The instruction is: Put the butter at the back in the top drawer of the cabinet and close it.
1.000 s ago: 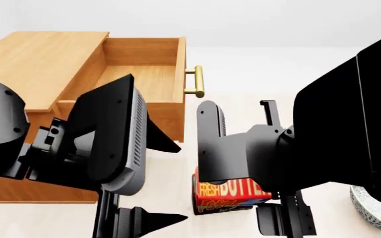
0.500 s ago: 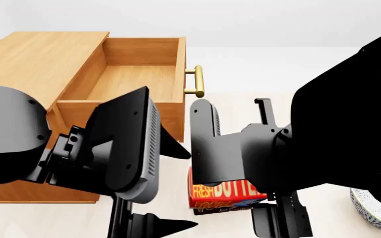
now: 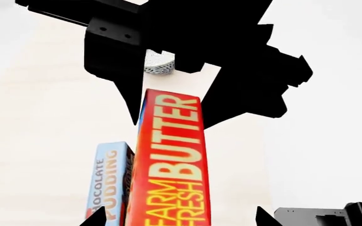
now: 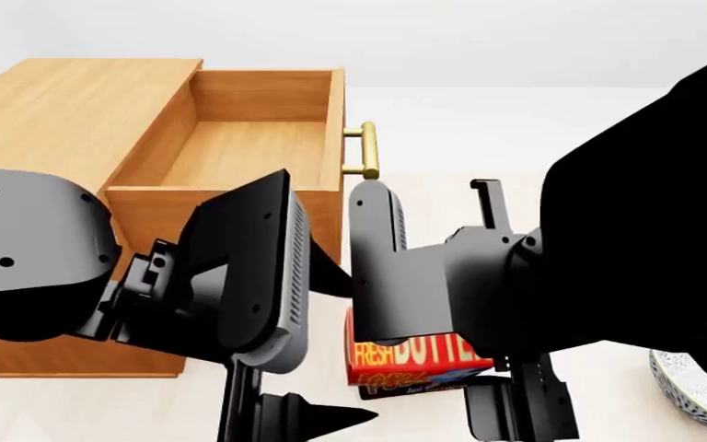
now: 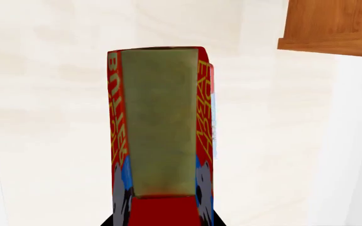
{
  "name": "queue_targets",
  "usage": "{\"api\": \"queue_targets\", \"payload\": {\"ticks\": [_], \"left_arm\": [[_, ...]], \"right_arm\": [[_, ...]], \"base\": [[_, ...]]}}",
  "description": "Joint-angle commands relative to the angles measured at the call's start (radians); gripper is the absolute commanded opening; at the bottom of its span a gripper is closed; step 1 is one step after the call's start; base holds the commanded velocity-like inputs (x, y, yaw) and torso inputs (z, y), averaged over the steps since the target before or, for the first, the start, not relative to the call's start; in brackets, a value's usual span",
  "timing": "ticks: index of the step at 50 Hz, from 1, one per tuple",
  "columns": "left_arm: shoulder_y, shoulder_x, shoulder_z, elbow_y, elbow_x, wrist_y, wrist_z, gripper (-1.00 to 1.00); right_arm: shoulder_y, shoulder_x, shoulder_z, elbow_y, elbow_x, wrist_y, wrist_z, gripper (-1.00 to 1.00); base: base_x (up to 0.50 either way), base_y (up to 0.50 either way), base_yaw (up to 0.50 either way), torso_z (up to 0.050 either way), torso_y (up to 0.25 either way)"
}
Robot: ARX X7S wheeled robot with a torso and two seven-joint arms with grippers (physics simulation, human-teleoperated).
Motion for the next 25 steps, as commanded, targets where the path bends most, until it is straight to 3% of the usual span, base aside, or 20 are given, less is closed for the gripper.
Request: {"api": "queue_targets", "payload": {"ticks": [1, 25], "left_arm": [[0.02, 0.003, 0.018, -0.003, 0.029, 0.018, 0.008, 1.0], [0.055, 0.011, 0.031, -0.015, 0.073, 0.066, 0.002, 1.0]], "right_arm": [[0.018, 0.002, 0.016, 0.005, -0.031, 0.002, 0.012, -1.0], [0.021, 0.004, 0.026, 0.001, -0.025, 0.009, 0.013, -1.0]], "base": [[0.0, 0.0, 0.0, 0.0, 0.0], [0.0, 0.0, 0.0, 0.0, 0.001]]}}
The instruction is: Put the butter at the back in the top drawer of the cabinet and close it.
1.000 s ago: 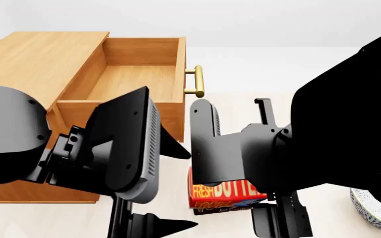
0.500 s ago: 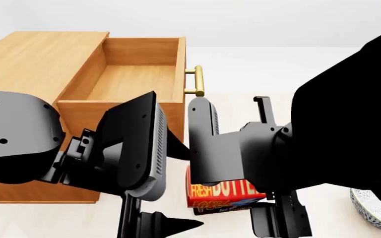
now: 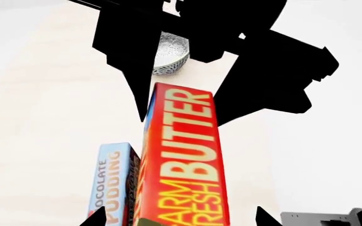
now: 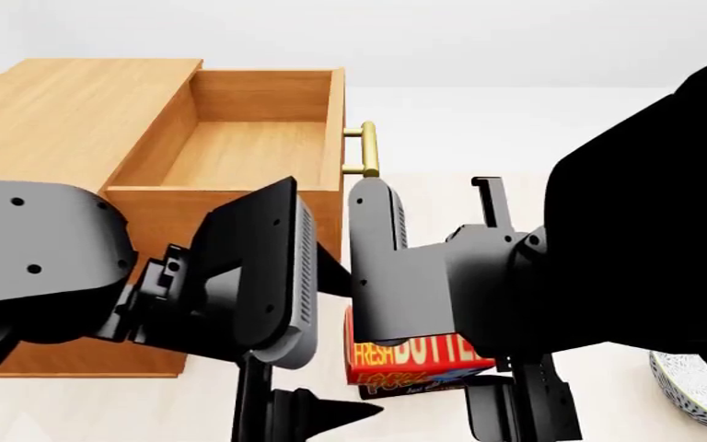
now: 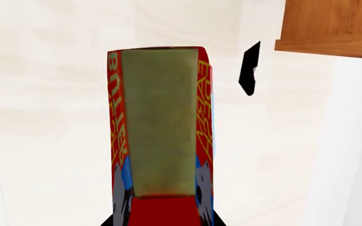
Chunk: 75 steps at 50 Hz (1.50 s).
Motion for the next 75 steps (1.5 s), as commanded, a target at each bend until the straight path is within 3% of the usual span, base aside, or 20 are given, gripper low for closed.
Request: {"api": "queue_targets", "payload": {"ticks": [1, 9, 10, 45, 46, 75], "left_arm": [[0.013, 0.004, 0.006, -0.006, 0.017, 0.019, -0.002, 1.0], [0.014, 0.005, 0.003, -0.002, 0.003, 0.018, -0.013, 1.0], [0.013, 0.006, 0.002, -0.002, -0.002, 0.017, -0.016, -1.0], [0.017, 0.008, -0.047, -0.042, -0.059, 0.047, -0.082, -1.0], [0.017, 0.007, -0.049, -0.042, -0.061, 0.047, -0.085, -1.0], [0.034, -0.075, -0.057, -0.053, -0.02, 0.072, -0.061, -1.0]], "right_arm": [[0.013, 0.002, 0.01, 0.004, -0.04, -0.001, 0.007, -1.0], [0.015, 0.005, 0.013, 0.003, -0.044, -0.001, 0.002, -1.0], [0.015, 0.005, 0.013, 0.003, -0.043, -0.001, 0.002, -1.0], [0.009, 0.004, 0.006, 0.007, -0.054, -0.006, -0.002, -1.0], [0.009, 0.003, 0.006, 0.009, -0.05, -0.005, 0.0, 1.0], [0.017, 0.045, -0.014, 0.013, -0.092, 0.007, -0.035, 1.0]], "base": [[0.0, 0.0, 0.0, 0.0, 0.0], [0.0, 0.0, 0.0, 0.0, 0.0], [0.0, 0.0, 0.0, 0.0, 0.0], [0.0, 0.0, 0.0, 0.001, 0.0], [0.0, 0.0, 0.0, 0.0, 0.0], [0.0, 0.0, 0.0, 0.0, 0.0]]}}
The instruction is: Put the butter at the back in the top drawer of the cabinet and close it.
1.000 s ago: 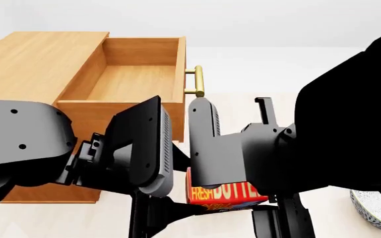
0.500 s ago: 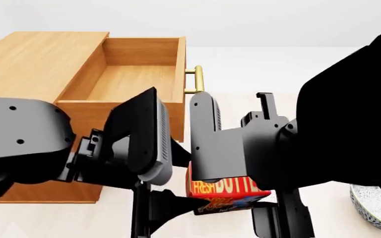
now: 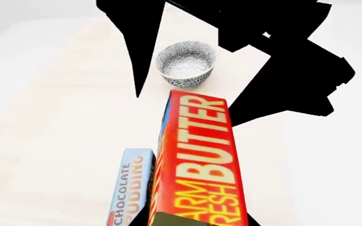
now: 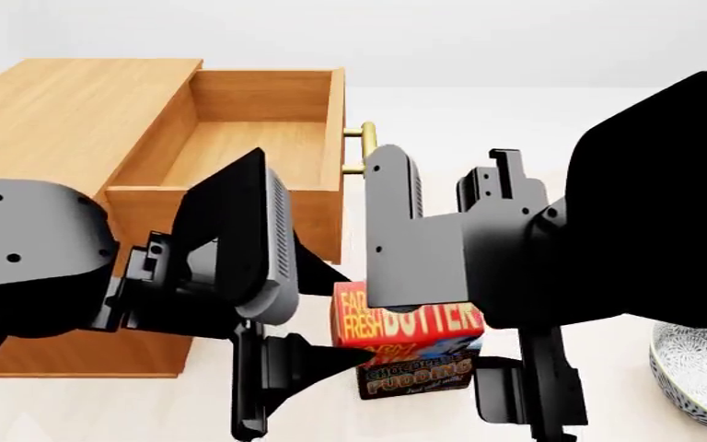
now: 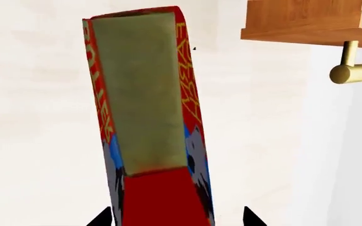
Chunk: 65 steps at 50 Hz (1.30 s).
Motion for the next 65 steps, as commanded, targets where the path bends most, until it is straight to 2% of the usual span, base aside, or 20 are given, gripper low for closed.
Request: {"api": "queue_targets", "payload": {"ticks": [1, 10, 14, 17, 24, 31, 34, 42, 51, 58, 62, 65], "left_arm": [[-0.003, -0.041, -0.032, -0.014, -0.001, 0.014, -0.003, -1.0], [0.007, -0.093, -0.062, -0.012, -0.026, 0.025, -0.007, -1.0], [0.011, -0.121, -0.084, -0.007, -0.047, 0.033, -0.018, -1.0], [0.026, -0.145, -0.114, 0.005, -0.078, 0.05, -0.059, -1.0], [0.057, -0.186, -0.169, 0.005, -0.146, 0.085, -0.147, -1.0], [0.067, -0.215, -0.198, 0.011, -0.177, 0.102, -0.183, -1.0], [0.061, -0.218, -0.209, 0.006, -0.196, 0.101, -0.241, -1.0], [0.042, -0.216, -0.255, -0.037, -0.273, 0.127, -0.351, -1.0], [-0.033, -0.187, -0.257, -0.09, -0.318, 0.097, -0.453, -1.0], [-0.133, -0.122, -0.231, -0.213, -0.356, 0.049, -0.545, -1.0], [-0.192, -0.074, -0.211, -0.297, -0.351, 0.029, -0.589, -1.0], [-0.241, -0.027, -0.18, -0.38, -0.326, 0.004, -0.603, -1.0]], "right_arm": [[0.001, 0.019, -0.009, 0.001, -0.025, 0.002, -0.018, 1.0], [0.002, 0.06, -0.028, -0.015, -0.059, 0.003, -0.054, 1.0], [0.001, 0.103, -0.035, -0.021, -0.086, -0.004, -0.075, 1.0], [-0.01, 0.153, -0.026, -0.026, -0.082, -0.007, -0.036, 1.0], [-0.073, 0.268, 0.009, -0.022, -0.027, -0.033, 0.204, 1.0], [-0.101, 0.368, 0.063, 0.052, 0.102, -0.081, 0.491, 1.0], [-0.111, 0.419, 0.075, 0.063, 0.176, -0.112, 0.624, 1.0], [-0.226, 0.627, 0.094, -0.08, 0.29, -0.324, 0.925, 1.0], [-0.355, 0.875, 0.11, -0.299, 0.264, -0.629, 1.049, 1.0], [-0.507, 1.041, 0.021, -0.469, 0.014, -0.972, 1.194, 1.0], [-0.602, 1.056, -0.071, -0.519, -0.129, -1.137, 1.26, 1.0], [-0.657, 1.056, -0.124, -0.552, -0.22, -1.195, 1.309, 1.0]], "base": [[0.0, 0.0, 0.0, 0.0, 0.01], [0.0, 0.0, 0.0, 0.001, 0.0], [0.0, 0.0, 0.0, 0.0, 0.003], [0.0, 0.0, 0.0, 0.0, 0.0], [0.0, 0.0, 0.0, 0.0, 0.001], [0.0, 0.0, 0.0, 0.001, 0.0], [0.0, 0.0, 0.0, 0.0, 0.003], [0.0, 0.0, 0.0, 0.0, 0.0], [0.0, 0.0, 0.0, 0.0, 0.001], [0.0, 0.0, 0.0, 0.001, 0.001], [0.0, 0.0, 0.0, 0.0, 0.003], [0.0, 0.0, 0.0, 0.0, 0.0]]}}
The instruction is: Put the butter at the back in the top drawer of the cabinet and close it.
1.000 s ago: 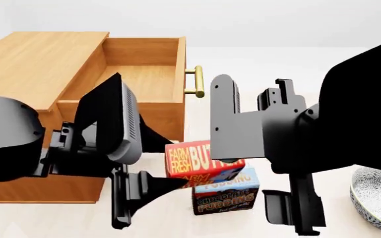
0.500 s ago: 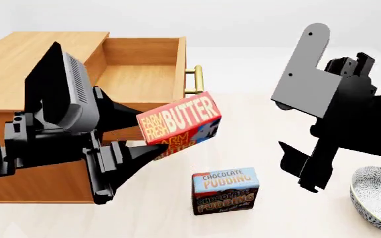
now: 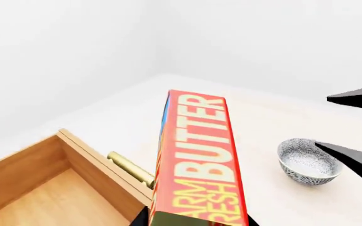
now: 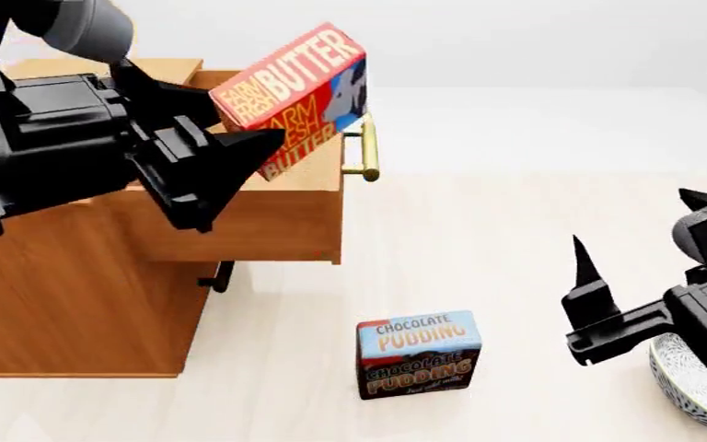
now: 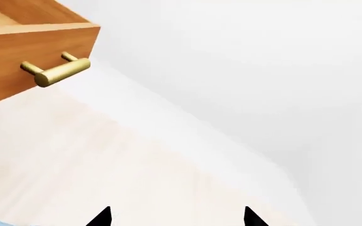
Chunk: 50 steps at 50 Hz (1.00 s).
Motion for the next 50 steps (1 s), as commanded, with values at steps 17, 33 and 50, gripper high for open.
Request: {"api": "queue_targets", "payload": {"ticks": [17, 33, 50], "left_arm": [[-0.32, 0.32, 0.194, -0.562, 0.274, -0.044, 0.005, -1.0], [-0.395, 0.475, 0.31, -0.904, 0.455, 0.037, 0.115, -1.0], [-0.414, 0.569, 0.359, -1.154, 0.541, 0.122, 0.212, -1.0]], "right_arm": [[-0.318, 0.134, -0.244, -0.175, -0.51, -0.49, 0.219, 1.0], [-0.352, 0.134, -0.274, -0.175, -0.55, -0.521, 0.244, 1.0], [-0.363, 0.134, -0.279, -0.175, -0.557, -0.527, 0.251, 1.0]], "base": [[0.0, 0.0, 0.0, 0.001, 0.001], [0.0, 0.0, 0.0, 0.001, 0.001], [0.0, 0.0, 0.0, 0.0, 0.002]]}}
